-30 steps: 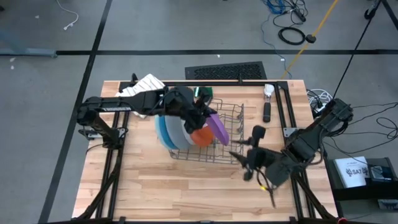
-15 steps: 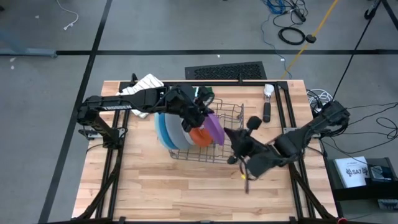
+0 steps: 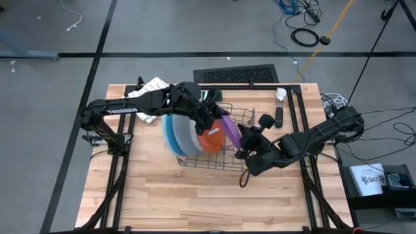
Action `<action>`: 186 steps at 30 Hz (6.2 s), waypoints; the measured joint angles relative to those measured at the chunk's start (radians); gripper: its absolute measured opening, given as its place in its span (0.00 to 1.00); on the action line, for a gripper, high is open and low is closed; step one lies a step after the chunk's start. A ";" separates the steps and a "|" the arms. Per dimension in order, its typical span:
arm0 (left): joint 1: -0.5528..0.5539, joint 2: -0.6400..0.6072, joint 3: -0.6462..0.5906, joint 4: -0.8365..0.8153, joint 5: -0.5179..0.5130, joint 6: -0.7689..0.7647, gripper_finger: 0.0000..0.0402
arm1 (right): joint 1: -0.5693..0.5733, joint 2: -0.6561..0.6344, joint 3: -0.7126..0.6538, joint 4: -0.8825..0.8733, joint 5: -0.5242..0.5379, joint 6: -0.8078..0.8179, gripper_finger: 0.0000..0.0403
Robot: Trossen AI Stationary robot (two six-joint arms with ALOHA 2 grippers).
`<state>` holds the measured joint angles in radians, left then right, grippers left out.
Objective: Sort dishes
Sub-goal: Put the purple plate into the dish rack
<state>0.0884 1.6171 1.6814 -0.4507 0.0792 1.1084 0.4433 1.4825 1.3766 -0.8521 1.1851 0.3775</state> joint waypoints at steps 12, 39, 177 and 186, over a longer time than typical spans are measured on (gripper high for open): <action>0.041 0.127 0.000 0.008 0.009 -0.023 0.05 | -0.050 0.038 -0.001 -0.020 -0.168 -0.064 0.00; 0.046 0.157 0.000 -0.120 -0.045 0.096 0.02 | -0.117 0.125 0.000 -0.069 -0.268 -0.033 0.00; 0.157 0.150 -0.135 -0.007 0.129 0.291 0.02 | -0.049 -0.024 0.000 -0.123 -0.276 -0.075 0.00; 0.186 0.151 -0.135 -0.068 0.126 0.280 0.08 | -0.049 -0.024 0.000 -0.124 -0.276 -0.068 0.00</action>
<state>0.2749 1.7679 1.5467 -0.5186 0.2056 1.3879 0.3946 1.4586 1.3766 -0.9762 0.9087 0.3099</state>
